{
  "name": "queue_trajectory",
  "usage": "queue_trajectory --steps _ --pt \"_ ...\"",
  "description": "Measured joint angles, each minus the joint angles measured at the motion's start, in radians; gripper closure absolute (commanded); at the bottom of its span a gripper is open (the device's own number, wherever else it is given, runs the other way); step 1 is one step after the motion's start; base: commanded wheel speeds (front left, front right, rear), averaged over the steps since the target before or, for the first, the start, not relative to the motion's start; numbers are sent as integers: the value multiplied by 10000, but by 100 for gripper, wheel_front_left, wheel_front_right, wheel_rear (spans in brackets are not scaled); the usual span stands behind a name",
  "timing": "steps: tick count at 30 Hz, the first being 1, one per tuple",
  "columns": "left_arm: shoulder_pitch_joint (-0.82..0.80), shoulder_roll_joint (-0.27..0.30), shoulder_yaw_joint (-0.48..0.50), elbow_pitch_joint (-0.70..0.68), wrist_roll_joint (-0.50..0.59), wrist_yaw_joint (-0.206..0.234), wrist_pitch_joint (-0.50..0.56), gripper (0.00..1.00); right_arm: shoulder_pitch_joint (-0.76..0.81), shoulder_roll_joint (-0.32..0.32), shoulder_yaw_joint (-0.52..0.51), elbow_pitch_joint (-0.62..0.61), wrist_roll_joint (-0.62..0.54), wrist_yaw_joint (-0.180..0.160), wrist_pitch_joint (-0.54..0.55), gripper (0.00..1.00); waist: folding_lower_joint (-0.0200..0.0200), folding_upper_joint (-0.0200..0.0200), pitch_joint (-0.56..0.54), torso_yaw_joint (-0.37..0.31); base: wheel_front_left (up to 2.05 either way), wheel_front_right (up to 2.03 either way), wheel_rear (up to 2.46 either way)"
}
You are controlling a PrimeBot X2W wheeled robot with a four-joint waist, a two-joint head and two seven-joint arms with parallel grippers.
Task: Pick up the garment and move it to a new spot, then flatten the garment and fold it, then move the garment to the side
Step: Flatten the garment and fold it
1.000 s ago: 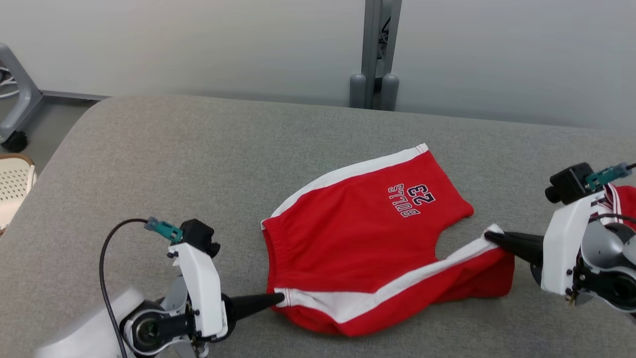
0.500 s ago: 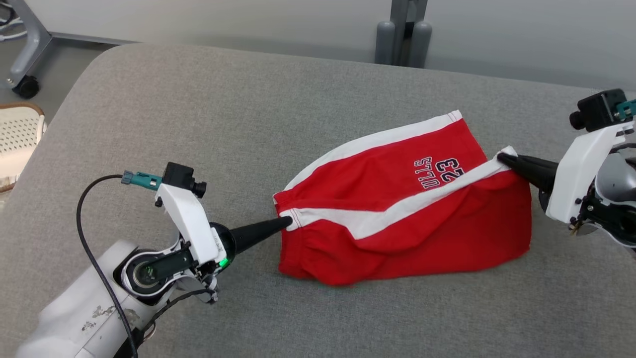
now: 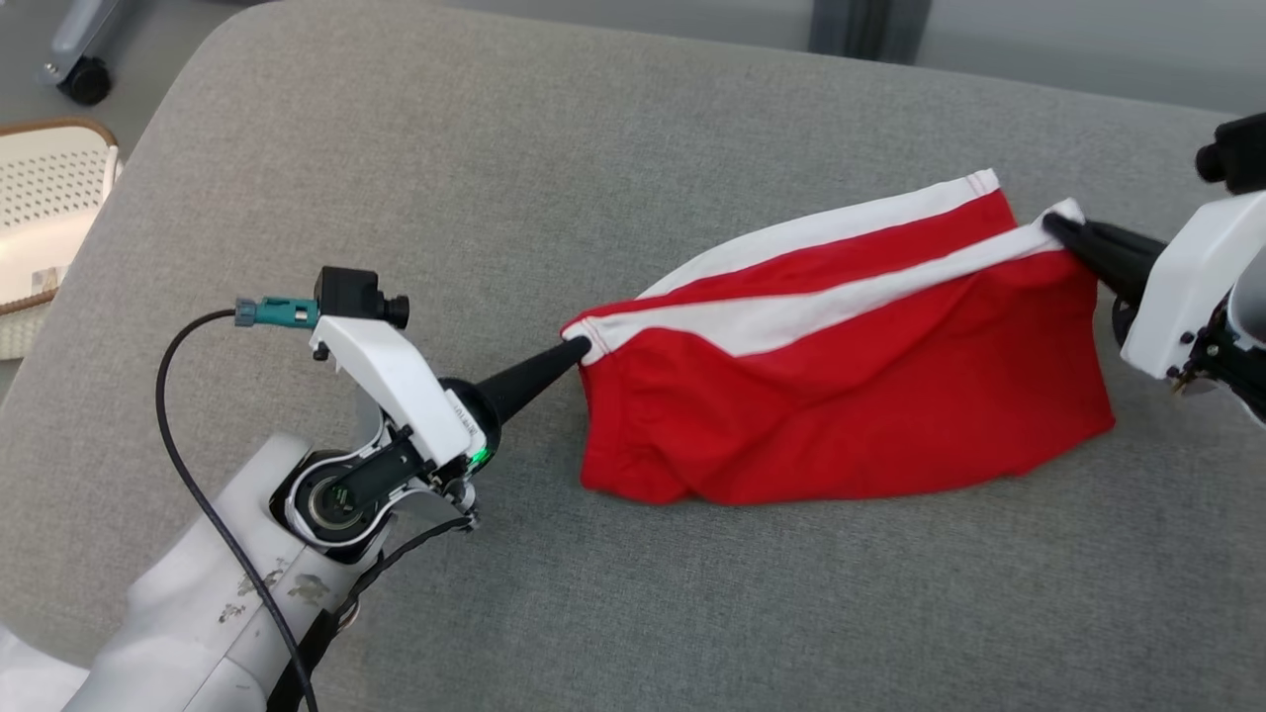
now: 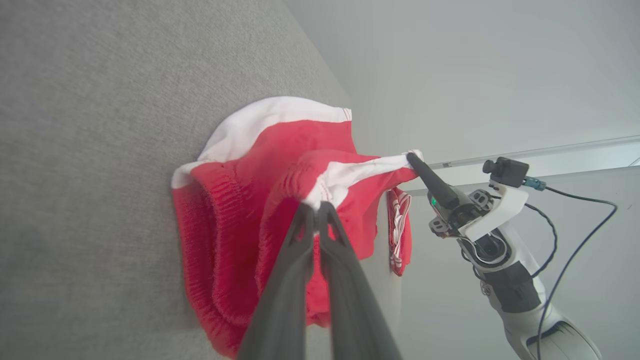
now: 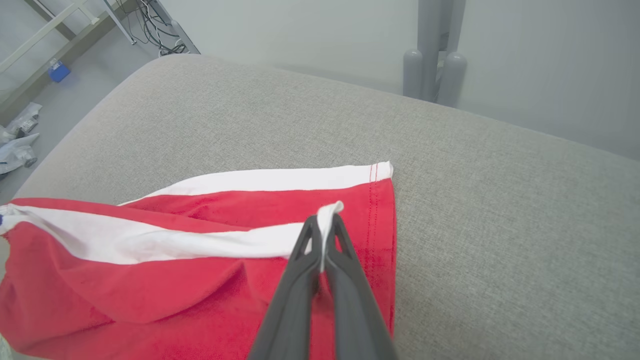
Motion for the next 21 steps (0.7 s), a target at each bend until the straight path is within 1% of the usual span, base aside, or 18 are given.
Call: queue_trajectory --steps 4,9,21 --pt "-120 -295 303 25 332 0 -362 100 -376 44 217 249 -173 0 -337 100 0 0 240 178 0 0 0" --pt "-146 -585 529 148 644 0 -483 100 -848 113 614 667 -431 0 -566 100 0 0 509 403 0 0 0" --pt "-260 -1260 1024 209 1149 0 -949 100 -1567 276 1057 1453 -631 0 -1175 100 0 0 941 862 0 0 0"
